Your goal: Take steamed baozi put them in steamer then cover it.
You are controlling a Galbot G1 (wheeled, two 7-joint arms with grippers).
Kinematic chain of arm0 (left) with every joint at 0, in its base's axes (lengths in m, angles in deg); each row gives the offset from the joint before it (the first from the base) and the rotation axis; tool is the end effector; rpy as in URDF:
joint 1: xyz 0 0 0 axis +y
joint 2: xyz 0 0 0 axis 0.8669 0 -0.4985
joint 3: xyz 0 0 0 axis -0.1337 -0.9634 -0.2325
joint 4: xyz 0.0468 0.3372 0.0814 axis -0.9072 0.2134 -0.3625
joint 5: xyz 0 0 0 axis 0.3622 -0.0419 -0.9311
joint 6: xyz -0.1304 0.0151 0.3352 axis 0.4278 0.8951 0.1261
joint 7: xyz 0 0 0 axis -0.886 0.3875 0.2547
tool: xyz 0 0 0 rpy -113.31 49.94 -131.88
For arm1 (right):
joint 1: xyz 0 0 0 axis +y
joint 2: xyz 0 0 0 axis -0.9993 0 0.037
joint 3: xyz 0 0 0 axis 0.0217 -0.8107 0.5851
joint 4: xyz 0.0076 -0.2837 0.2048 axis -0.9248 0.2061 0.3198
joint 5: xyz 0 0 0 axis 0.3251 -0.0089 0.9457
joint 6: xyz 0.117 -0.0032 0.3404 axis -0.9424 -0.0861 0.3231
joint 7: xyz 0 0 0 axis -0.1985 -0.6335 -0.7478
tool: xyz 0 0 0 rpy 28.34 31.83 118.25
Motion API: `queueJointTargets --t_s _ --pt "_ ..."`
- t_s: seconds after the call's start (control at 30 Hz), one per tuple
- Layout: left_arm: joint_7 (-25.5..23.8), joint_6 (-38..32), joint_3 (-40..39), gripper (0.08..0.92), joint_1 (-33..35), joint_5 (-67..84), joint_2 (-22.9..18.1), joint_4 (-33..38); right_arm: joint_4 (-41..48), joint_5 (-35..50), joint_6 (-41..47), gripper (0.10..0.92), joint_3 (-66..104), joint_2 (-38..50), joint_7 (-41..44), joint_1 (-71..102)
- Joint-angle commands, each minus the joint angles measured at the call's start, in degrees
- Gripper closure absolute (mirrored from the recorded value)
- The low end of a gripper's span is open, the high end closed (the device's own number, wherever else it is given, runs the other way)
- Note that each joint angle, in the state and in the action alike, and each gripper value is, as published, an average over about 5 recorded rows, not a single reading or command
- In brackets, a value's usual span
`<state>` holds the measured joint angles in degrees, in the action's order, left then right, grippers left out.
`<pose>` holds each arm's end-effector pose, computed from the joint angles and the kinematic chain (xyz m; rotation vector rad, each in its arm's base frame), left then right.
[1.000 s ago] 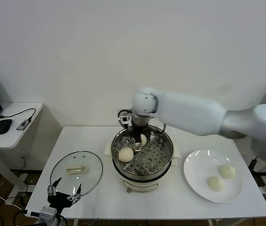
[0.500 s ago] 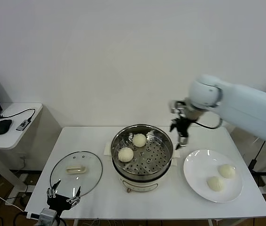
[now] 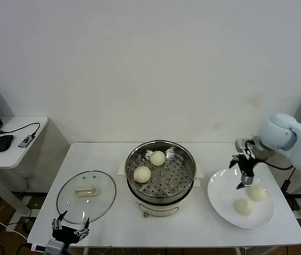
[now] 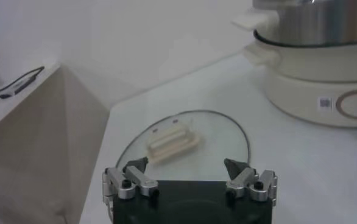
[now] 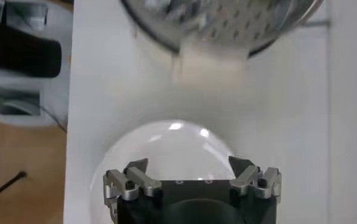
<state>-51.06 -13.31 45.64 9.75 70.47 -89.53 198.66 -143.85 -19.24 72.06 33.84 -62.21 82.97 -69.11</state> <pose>0.1417 0.0892 -0.3089 -0.0932 -2.5646 -0.5149 0.4681 -0.1668 -0.1093 1.2316 -1.3188 1.2586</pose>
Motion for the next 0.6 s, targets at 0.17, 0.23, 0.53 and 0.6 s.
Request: queueJointTargets --t_s 0.17,0.23,0.53,0.6 --pt "-0.1 0.0 -0.2 0.177 -0.3 -0.7 0.0 -1.8 5.1 -8.3 -3.7 0.203 13.7 0.0 -0.4 17.2" --pt "-0.1 0.0 -0.2 0.177 -0.4 -0.8 0.1 -2.0 5.7 -8.9 -3.7 0.203 14.1 -0.6 -0.3 18.2" --pt "-0.1 0.0 -0.1 0.177 -0.5 -0.9 0.2 -2.8 6.3 -11.0 -3.9 0.203 14.7 -1.2 -0.6 21.0" --pt "-0.1 0.0 -0.2 0.177 -0.7 -1.0 0.1 -3.0 6.4 -11.3 -4.0 0.203 15.1 -1.3 -0.7 21.8"
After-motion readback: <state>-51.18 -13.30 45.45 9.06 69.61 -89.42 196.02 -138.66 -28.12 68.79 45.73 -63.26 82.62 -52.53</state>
